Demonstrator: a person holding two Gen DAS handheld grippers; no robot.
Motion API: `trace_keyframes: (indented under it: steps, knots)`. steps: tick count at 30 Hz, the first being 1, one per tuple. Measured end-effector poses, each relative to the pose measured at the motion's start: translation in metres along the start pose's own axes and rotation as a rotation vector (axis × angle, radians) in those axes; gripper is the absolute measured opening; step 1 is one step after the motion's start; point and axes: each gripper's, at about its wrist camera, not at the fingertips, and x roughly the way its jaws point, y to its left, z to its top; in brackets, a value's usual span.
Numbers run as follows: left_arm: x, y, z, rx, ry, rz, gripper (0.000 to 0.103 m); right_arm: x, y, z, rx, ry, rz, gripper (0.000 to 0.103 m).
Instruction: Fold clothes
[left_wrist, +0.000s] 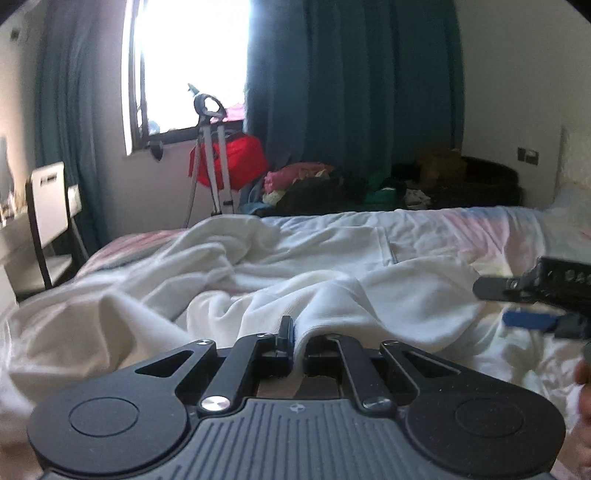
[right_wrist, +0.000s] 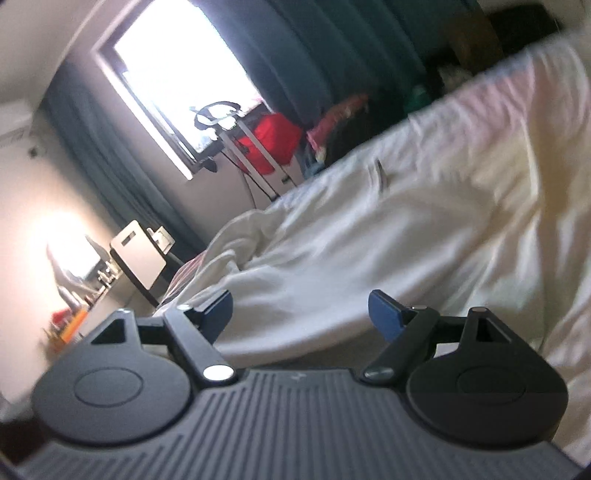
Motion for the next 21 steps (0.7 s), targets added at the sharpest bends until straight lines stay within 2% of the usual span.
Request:
trace_keyframes:
  steps: [4, 9, 12, 14, 17, 21]
  knots:
    - [0.001, 0.003, -0.011, -0.008, -0.028, -0.012, 0.005, 0.015, -0.030, -0.005, 0.144, 0.044, -0.056, 0.083]
    - [0.008, 0.016, -0.017, -0.074, -0.046, -0.071, 0.005, 0.021, -0.062, -0.005, 0.317, 0.030, -0.098, 0.083]
    - [0.008, 0.032, -0.016, -0.156, -0.053, -0.133, 0.005, 0.033, -0.077, -0.008, 0.416, 0.027, -0.087, 0.083]
    - [0.009, 0.045, -0.014, -0.211, -0.058, -0.156, 0.005, 0.047, -0.088, -0.008, 0.474, 0.030, -0.062, 0.078]
    - [0.010, 0.066, -0.010, -0.270, -0.070, -0.168, 0.005, 0.067, -0.098, -0.002, 0.502, 0.017, -0.031, 0.077]
    - [0.015, 0.084, -0.010, -0.324, -0.062, -0.172, 0.005, 0.100, -0.100, 0.008, 0.469, 0.060, -0.049, 0.078]
